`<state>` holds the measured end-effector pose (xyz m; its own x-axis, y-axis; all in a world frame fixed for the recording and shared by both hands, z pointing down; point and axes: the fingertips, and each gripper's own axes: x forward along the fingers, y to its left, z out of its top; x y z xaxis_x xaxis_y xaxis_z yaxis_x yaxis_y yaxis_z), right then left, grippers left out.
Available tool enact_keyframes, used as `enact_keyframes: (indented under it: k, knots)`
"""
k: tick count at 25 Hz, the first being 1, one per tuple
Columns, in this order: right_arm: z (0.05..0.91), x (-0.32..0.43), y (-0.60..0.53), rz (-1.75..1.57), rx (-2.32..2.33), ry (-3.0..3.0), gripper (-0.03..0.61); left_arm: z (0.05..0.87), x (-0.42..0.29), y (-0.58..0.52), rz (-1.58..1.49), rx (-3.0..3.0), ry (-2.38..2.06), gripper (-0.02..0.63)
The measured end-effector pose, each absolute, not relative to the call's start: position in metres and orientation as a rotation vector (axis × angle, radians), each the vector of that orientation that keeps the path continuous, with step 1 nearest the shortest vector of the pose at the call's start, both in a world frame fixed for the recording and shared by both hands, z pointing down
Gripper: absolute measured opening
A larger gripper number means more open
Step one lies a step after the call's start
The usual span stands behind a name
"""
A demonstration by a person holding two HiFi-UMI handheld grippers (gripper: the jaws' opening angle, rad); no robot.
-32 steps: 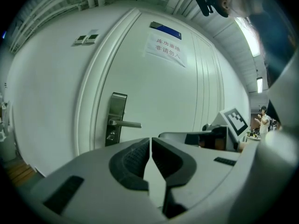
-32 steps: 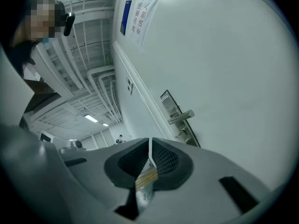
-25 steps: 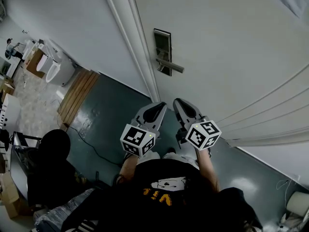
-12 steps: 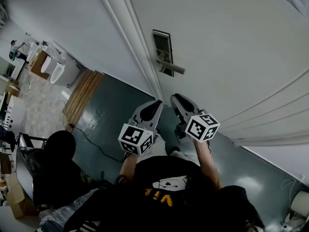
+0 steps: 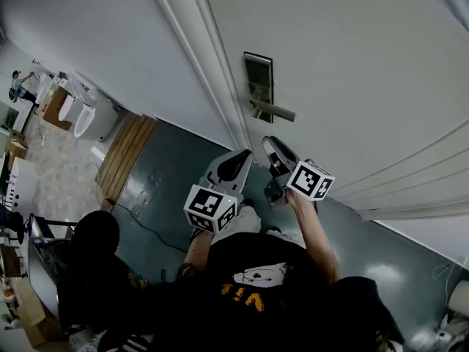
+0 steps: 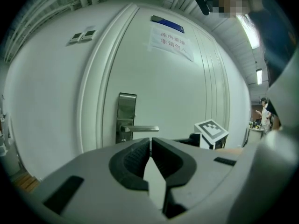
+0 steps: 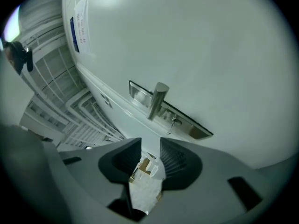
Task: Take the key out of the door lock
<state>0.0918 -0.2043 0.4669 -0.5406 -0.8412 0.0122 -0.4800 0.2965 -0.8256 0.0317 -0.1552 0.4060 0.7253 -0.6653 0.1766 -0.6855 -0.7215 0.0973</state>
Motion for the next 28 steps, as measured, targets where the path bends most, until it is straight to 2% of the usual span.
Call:
enact_keyframes:
  k: [20,22,24,28]
  knots:
    - [0.498,0.076,-0.302,-1.201,-1.305,1.83,0.123,0.426,-0.001,-0.202,0.187,2.79,-0.97,0.02]
    - [0.501,0.076,-0.309,-1.211,-1.317,1.802,0.11,0.427,-0.001,-0.204,0.183,2.791,-0.966,0.02]
    - [0.503,0.078,-0.312,-1.213,-1.326,1.779,0.06,0.427,-0.001,-0.205,0.181,2.792,-0.961,0.02]
    - [0.505,0.079,-0.316,-1.232,-1.27,1.727,0.052,0.428,-0.003,-0.207,0.177,2.789,-0.963,0.02]
